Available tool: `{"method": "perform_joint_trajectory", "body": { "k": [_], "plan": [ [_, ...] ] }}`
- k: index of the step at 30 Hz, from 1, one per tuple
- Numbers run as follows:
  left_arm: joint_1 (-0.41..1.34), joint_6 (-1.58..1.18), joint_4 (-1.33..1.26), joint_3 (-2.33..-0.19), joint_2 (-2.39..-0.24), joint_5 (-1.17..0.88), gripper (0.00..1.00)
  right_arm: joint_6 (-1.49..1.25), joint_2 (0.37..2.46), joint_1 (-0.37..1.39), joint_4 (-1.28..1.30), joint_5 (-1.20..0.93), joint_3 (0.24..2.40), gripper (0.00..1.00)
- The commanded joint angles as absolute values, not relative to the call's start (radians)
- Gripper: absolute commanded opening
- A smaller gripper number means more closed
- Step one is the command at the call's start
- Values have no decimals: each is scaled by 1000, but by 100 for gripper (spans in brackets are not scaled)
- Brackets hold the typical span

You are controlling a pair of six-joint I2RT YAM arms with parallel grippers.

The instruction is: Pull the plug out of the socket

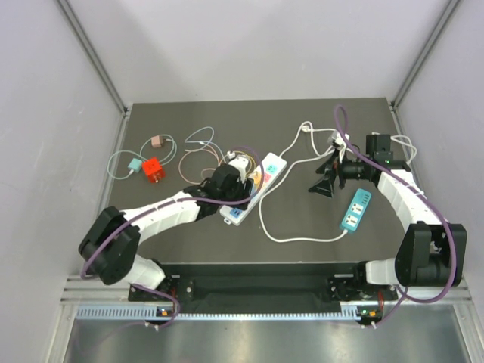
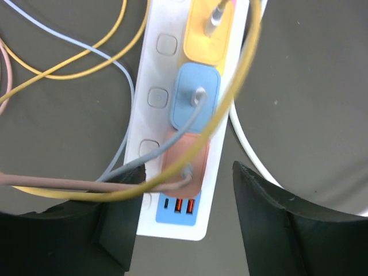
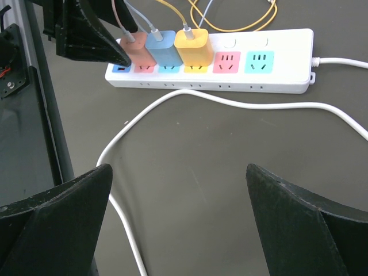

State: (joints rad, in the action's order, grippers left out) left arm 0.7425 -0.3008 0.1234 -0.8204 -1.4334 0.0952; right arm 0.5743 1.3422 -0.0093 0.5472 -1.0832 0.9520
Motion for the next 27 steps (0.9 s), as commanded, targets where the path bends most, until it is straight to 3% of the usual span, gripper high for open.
{"method": "perform_joint_trajectory", "body": {
  "k": [1, 13, 18, 24, 27],
  "plan": [
    [750, -262, 60, -882, -1472, 152, 64, 597, 1342, -8, 535, -1115, 983, 100],
    [807, -184, 89, -919, -1549, 268, 55, 597, 1345, -8, 540, -1124, 988, 100],
    [824, -161, 116, -942, -1583, 308, 45, 597, 1345, -8, 541, -1124, 986, 100],
    [831, -147, 190, -1008, -1649, 322, 40, 597, 1345, -8, 542, -1124, 986, 100],
    [834, -144, 207, -1015, -1657, 318, 31, 597, 1344, -8, 543, -1126, 986, 100]
  ]
}}
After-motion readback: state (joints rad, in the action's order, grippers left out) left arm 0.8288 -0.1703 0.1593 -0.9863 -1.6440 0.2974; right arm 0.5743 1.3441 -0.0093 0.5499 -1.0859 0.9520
